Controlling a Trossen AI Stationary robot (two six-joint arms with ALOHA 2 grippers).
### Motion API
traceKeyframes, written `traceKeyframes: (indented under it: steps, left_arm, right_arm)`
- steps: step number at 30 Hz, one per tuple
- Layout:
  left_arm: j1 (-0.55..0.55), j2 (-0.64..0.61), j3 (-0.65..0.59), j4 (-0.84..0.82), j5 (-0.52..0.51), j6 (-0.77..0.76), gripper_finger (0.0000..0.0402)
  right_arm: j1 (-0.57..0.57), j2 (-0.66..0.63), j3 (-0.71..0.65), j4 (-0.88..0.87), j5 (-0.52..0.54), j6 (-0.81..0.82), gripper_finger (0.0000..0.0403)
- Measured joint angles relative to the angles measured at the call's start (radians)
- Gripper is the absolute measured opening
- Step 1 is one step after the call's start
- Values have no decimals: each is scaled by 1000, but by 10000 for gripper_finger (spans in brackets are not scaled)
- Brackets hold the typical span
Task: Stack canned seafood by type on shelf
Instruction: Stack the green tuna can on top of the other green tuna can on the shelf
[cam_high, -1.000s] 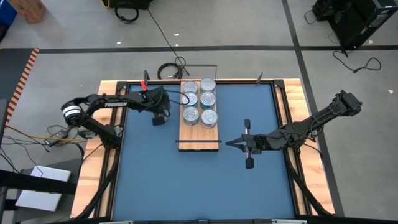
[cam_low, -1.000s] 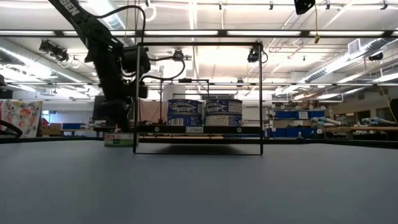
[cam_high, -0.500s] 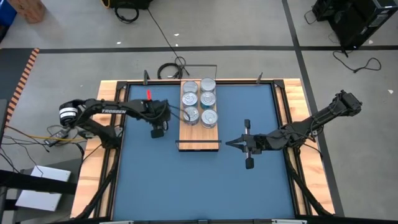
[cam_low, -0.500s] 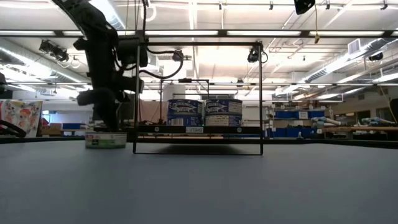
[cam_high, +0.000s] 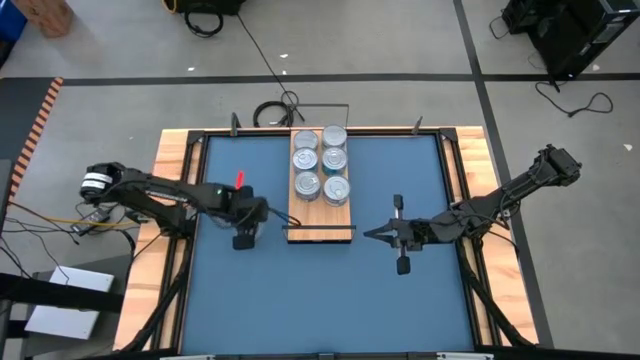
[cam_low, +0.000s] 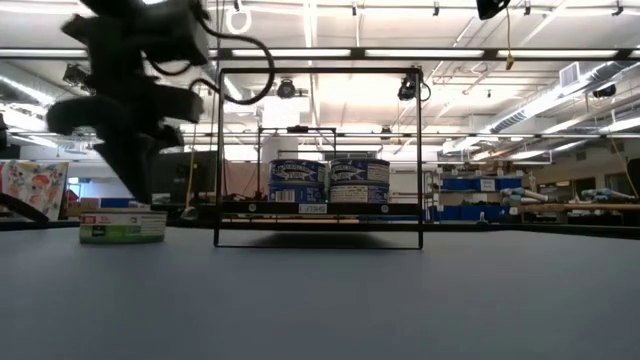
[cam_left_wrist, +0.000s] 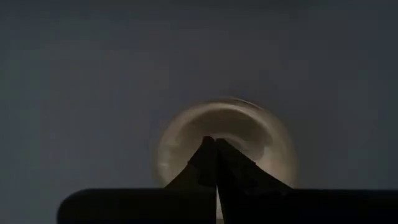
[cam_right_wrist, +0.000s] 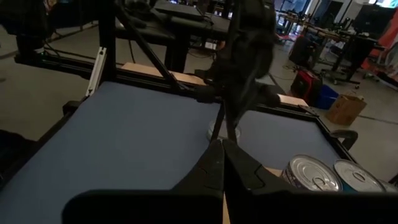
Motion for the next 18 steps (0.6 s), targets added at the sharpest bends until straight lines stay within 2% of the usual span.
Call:
traceKeyframes:
  steps: [8, 12, 18]
  left_arm:
    - [-187, -135, -41, -2, -32, -54, 0]
    - [-200, -172, -42, 4, -95, -71, 0]
    - [-215, -175, -42, 80, -83, -87, 0]
  right_arm:
    - [0, 0, 0, 3, 0, -4, 5]
    - [0, 0, 0, 17, 0, -12, 5]
    - [3, 0, 0, 43, 0, -17, 5]
